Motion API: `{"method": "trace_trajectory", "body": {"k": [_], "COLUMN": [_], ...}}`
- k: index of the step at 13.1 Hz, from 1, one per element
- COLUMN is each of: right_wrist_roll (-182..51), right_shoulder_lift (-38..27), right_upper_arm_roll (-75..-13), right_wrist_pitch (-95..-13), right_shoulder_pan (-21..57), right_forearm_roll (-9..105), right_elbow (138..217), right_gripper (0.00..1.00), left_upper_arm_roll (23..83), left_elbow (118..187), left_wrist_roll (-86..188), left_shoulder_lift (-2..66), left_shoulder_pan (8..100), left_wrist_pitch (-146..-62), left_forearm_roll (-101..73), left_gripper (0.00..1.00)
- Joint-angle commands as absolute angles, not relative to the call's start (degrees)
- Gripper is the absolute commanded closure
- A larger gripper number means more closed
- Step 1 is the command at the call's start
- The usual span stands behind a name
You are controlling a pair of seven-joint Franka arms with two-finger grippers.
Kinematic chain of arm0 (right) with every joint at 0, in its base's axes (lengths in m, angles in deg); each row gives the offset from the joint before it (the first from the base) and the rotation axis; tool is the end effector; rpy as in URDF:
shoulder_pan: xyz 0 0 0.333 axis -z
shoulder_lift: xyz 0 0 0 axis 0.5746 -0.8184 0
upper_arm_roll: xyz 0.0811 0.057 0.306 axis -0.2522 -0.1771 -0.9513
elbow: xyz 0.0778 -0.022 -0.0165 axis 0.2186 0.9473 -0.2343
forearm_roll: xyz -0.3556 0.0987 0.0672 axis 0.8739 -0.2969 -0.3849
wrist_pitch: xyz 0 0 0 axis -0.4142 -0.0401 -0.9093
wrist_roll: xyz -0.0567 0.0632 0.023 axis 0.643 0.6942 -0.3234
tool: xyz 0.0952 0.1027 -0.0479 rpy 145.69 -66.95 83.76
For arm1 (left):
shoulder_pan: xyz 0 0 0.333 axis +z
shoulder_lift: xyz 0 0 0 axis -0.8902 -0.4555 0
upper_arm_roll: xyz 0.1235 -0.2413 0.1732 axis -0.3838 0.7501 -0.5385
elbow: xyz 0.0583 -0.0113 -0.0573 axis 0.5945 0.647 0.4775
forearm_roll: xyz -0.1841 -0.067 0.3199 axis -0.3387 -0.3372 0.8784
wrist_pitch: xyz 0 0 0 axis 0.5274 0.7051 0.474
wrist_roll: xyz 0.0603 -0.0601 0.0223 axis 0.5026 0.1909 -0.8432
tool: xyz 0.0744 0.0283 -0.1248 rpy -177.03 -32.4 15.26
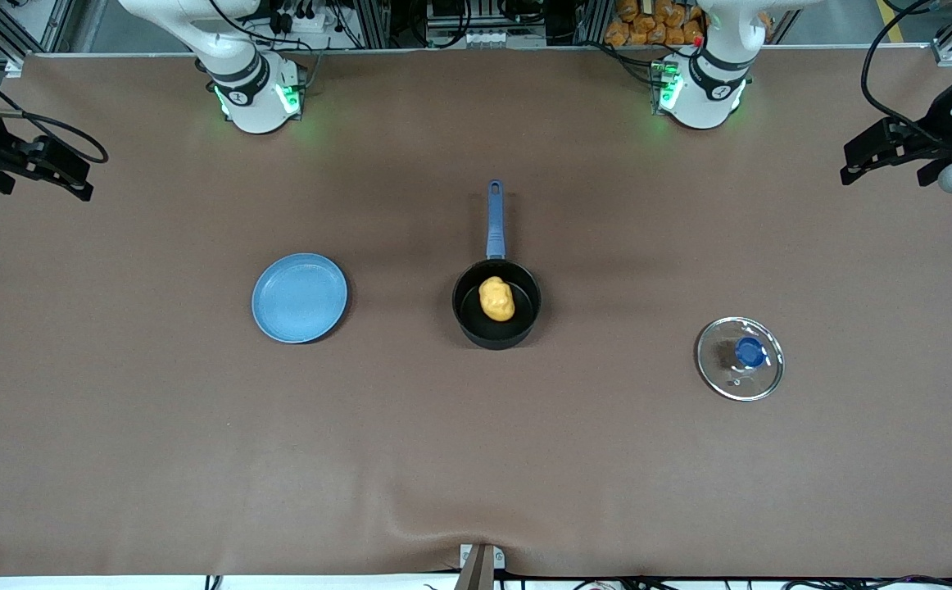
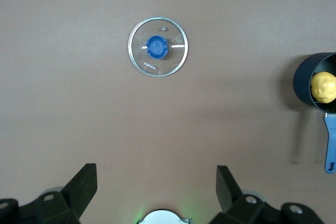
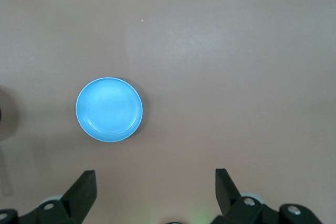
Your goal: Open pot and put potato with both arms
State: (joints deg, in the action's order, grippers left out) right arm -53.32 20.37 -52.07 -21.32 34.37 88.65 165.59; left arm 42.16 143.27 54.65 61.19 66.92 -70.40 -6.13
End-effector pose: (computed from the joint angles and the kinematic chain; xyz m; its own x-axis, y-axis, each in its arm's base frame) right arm 0.5078 0.0201 0.6237 0.9968 -0.0748 -0.0265 -0.0729 -0.9951 0.0665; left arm 0.4999 -0.0368 0.6141 0.9985 -0.0207 -0.0516 -0.0203 -0.9998 0.0071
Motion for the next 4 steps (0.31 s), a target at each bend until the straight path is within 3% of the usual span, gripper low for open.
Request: {"method": "trace_trajectory", "body": {"k": [1, 4], "right_wrist_roll": [-53.9, -53.9], "right_shoulder_lift": [20.1, 20.1], "right_upper_arm_roll": [-52.2, -52.1], "right_wrist_pitch": [-21.1, -22.5], "right_shoulder_pan": [34.1, 34.1], "right_forearm_roll": [89.1, 85.0], "right_elbow": [165.0, 165.1], "right_gripper": [0.0, 0.0], "left_upper_arm_roll": [42.5, 42.6], "left_elbow": [141.6, 141.7], "left_wrist_roll": [55.3, 54.5], "left_shoulder_lift": [60.3, 60.1], "left_shoulder_pan": [67.1, 66.7], "left_wrist_pitch": [-69.5, -69.5], "left_forearm_roll": [-4.9, -4.9], "left_gripper": [0.0, 0.0]}}
